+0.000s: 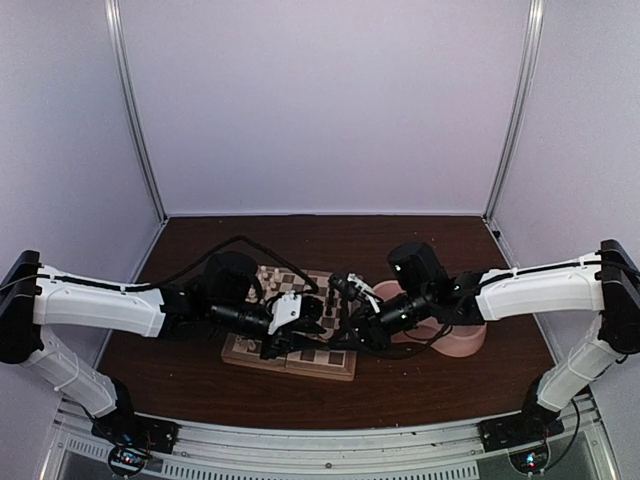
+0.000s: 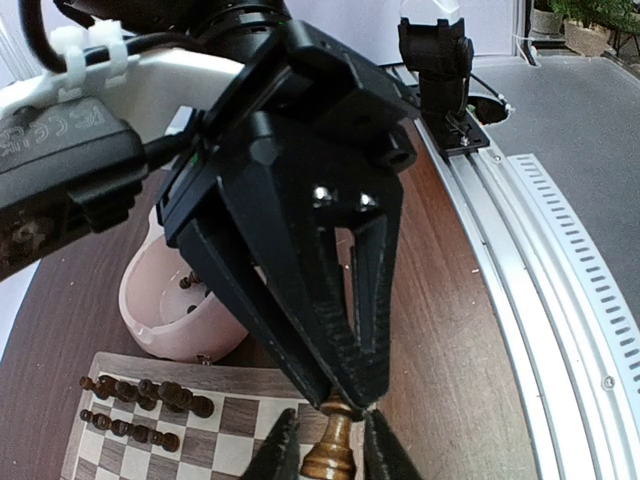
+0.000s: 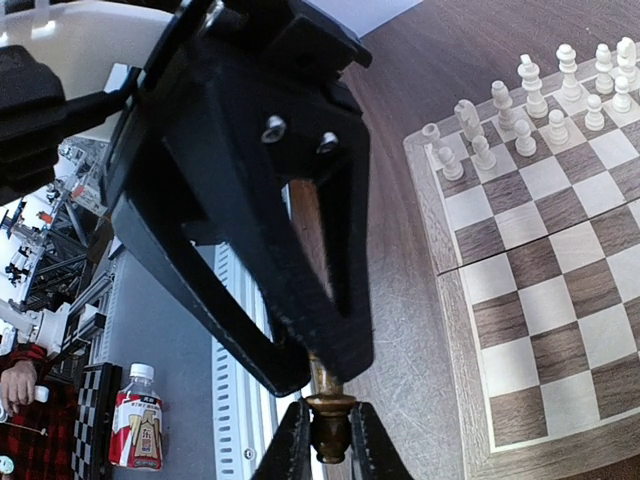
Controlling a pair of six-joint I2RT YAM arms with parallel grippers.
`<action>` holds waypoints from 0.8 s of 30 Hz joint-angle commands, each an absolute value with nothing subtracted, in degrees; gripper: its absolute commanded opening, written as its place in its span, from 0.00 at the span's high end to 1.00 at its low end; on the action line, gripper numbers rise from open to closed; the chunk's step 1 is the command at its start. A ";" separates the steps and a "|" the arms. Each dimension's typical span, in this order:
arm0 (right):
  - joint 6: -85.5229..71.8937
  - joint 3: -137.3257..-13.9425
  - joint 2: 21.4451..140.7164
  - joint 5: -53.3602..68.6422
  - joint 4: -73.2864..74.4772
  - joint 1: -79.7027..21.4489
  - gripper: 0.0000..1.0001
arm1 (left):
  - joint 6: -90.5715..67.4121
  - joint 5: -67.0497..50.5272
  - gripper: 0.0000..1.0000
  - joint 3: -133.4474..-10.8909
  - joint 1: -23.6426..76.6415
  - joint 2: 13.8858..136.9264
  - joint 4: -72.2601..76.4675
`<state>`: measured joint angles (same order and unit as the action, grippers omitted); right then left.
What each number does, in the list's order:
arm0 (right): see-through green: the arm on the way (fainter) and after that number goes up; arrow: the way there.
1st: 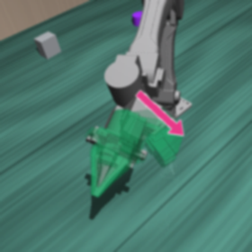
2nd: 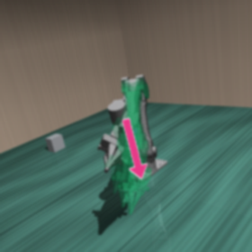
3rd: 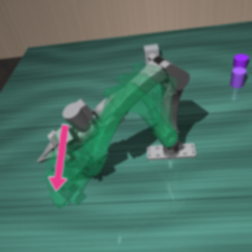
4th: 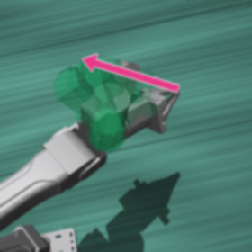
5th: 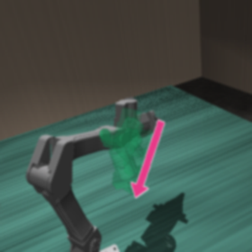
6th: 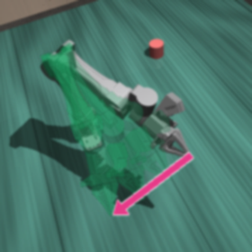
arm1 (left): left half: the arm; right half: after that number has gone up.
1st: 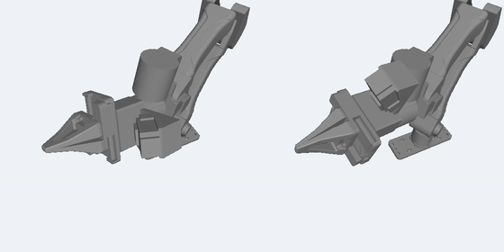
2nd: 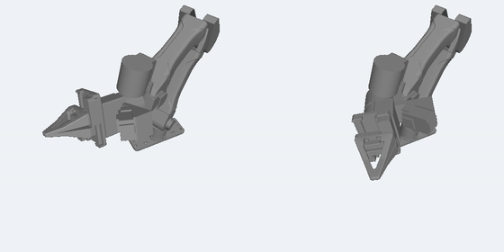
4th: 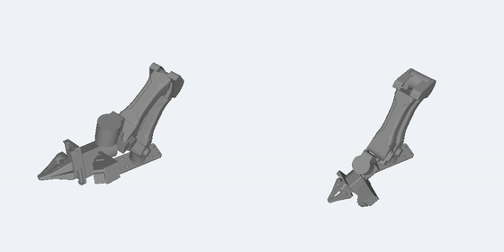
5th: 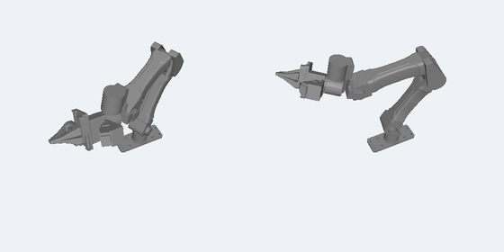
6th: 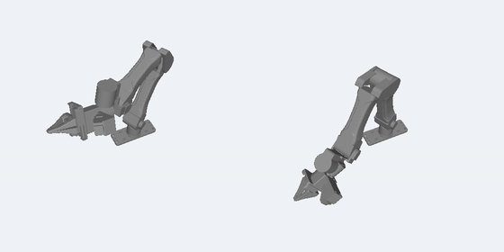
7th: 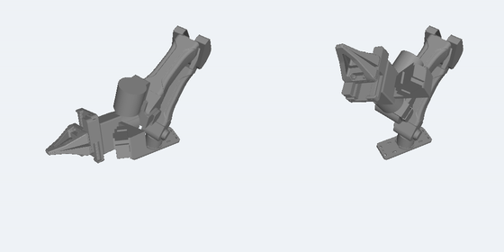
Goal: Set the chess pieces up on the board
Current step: Pass from the right arm to the left
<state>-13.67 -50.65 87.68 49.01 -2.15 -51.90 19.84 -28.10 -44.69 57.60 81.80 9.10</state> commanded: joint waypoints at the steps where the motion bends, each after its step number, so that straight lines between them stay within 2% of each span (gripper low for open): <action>1: -13.27 -49.07 84.55 48.32 -5.07 -52.16 0.88 | 20.47 -28.26 0.67 -46.12 57.87 82.51 9.25; 3: -13.27 -48.83 84.17 48.02 -5.16 -52.13 0.87 | 20.46 -28.26 0.65 -46.19 57.92 82.57 9.23; 7: -13.22 -48.61 83.98 47.81 -5.51 -52.12 0.88 | 20.48 -27.71 0.71 -46.56 57.92 82.44 8.56; 11: -13.44 -48.60 84.19 47.65 -5.62 -52.12 0.85 | 20.14 -28.67 0.87 -46.86 57.92 82.36 8.39; 14: -13.80 -48.12 83.72 47.03 -6.55 -52.12 0.77 | 19.68 -28.91 0.95 -46.95 57.92 82.48 8.63; 19: -15.92 -45.09 80.83 44.57 -10.94 -52.12 0.54 | 14.96 -28.24 0.97 -45.42 57.92 82.48 14.04; 21: -17.30 -43.18 78.95 42.99 -14.02 -52.08 0.49 | 12.54 -27.44 0.97 -43.49 57.92 82.08 18.47; 24: -19.64 -40.31 75.86 39.56 -18.28 -51.94 0.46 | 8.86 -24.74 0.98 -40.98 57.87 81.33 25.12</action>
<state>-16.43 -43.03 80.07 44.51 -10.26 -52.05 14.81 -27.35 -43.90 57.60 82.06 13.80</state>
